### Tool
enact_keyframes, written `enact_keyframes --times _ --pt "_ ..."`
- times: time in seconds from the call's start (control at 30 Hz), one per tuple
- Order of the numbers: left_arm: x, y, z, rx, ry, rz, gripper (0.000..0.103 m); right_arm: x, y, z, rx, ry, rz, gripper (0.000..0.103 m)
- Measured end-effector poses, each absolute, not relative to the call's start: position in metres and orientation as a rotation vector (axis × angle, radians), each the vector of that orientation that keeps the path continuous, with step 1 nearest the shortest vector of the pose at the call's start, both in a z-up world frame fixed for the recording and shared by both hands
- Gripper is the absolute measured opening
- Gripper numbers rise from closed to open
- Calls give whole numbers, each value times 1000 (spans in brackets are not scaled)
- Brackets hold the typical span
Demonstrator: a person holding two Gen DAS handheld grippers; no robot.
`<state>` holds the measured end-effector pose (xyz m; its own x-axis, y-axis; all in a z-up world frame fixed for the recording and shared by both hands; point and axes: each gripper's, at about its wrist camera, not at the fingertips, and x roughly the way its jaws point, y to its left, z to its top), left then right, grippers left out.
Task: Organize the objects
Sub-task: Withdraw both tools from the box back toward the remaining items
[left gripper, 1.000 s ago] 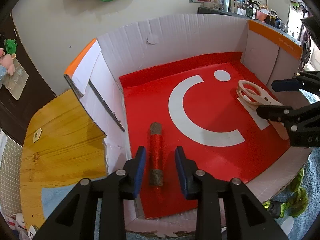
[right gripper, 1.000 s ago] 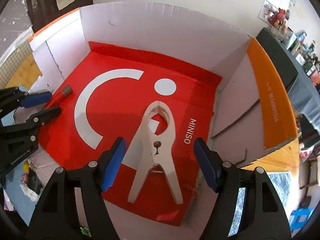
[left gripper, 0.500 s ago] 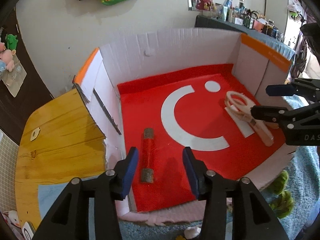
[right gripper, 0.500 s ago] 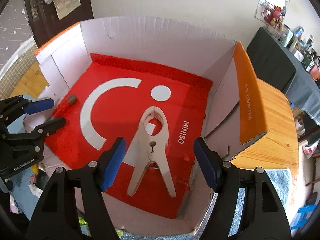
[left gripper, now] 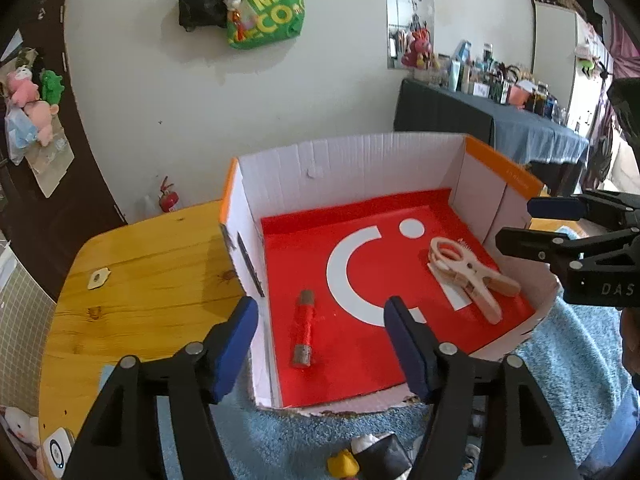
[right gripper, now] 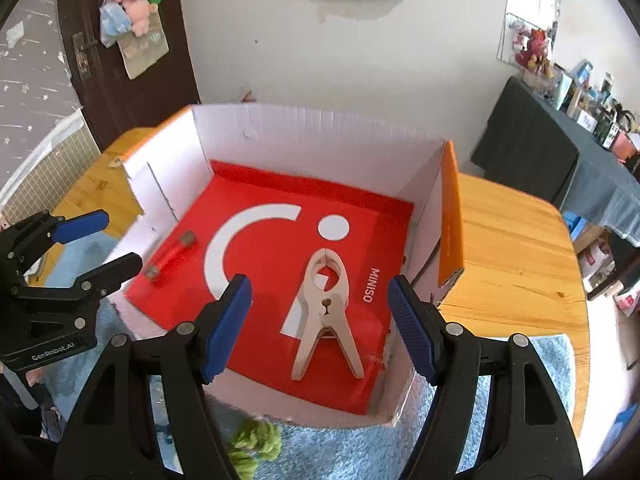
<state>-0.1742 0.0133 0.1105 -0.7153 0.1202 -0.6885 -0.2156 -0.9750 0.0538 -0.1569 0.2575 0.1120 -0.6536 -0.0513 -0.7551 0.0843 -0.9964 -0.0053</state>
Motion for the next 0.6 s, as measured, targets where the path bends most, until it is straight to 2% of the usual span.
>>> enact_keyframes --times 0.07,0.23,0.33,0.43,0.6 --pt "-169 11 116 -1068 181 2759 71 -150 256 120 1236 51 -2803 77" --pt "-155 5 127 -1032 142 2782 73 -136 251 133 1161 52 -2824 77" --pt "-142 2 134 -989 120 2808 79 -127 248 138 1125 33 -2830 78" --pt "-131 0 141 -950 107 2829 82 -118 245 143 1091 -10 -2825 86" --pt "-110 -5 152 -892 70 2847 87 -98 243 151 1019 -45 -2869 90"
